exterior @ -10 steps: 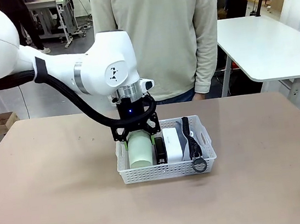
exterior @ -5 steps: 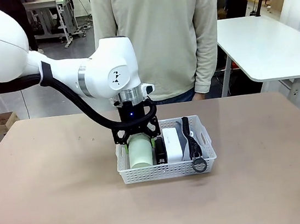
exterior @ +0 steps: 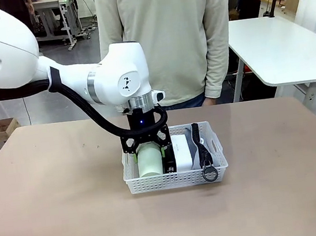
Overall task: Efficiently arrange items inside the basket to fit them all.
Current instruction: Pick up the Reusable plastic cup and place it inside the Organizing basket.
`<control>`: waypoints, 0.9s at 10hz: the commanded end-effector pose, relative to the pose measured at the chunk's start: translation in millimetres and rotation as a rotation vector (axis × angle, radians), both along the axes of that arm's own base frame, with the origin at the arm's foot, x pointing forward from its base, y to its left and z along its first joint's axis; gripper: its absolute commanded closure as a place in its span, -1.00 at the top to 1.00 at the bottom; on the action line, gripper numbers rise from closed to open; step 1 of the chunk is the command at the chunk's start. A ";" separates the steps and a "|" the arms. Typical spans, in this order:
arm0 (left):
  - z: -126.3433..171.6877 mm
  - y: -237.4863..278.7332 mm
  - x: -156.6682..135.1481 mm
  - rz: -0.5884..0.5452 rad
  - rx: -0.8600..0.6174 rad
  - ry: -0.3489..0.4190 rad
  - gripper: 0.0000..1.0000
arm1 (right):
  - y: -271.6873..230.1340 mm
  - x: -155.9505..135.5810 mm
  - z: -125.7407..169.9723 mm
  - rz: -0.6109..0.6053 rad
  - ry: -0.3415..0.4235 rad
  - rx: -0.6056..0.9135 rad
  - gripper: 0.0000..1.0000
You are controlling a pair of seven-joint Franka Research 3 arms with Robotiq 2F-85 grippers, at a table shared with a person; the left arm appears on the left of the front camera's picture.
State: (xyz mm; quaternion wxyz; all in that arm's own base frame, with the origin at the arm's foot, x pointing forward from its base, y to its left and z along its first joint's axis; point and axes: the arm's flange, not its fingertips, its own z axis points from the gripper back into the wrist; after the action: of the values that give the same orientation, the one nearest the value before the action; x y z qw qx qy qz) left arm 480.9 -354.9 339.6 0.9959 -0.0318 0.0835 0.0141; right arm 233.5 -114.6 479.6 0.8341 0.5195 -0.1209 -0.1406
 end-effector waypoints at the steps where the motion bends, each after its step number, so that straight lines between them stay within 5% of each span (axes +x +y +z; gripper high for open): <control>1: 1.7 -4.6 5.7 0.023 0.050 -0.005 0.75 | -1.1 -0.3 -1.8 0.013 -0.018 -0.012 1.00; 2: 1.5 -4.6 6.1 0.028 0.060 -0.009 1.00 | -1.1 -0.3 -1.8 0.013 -0.018 -0.012 1.00; 9: 28.9 7.9 -2.5 0.028 0.023 -0.093 1.00 | -1.1 -0.3 -1.8 0.013 -0.018 -0.012 1.00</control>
State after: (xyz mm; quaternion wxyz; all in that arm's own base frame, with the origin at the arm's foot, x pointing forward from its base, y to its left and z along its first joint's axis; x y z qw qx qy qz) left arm 485.3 -357.2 358.2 0.9977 -0.0228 0.0602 0.0204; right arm 233.5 -114.6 479.6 0.8341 0.5194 -0.1209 -0.1406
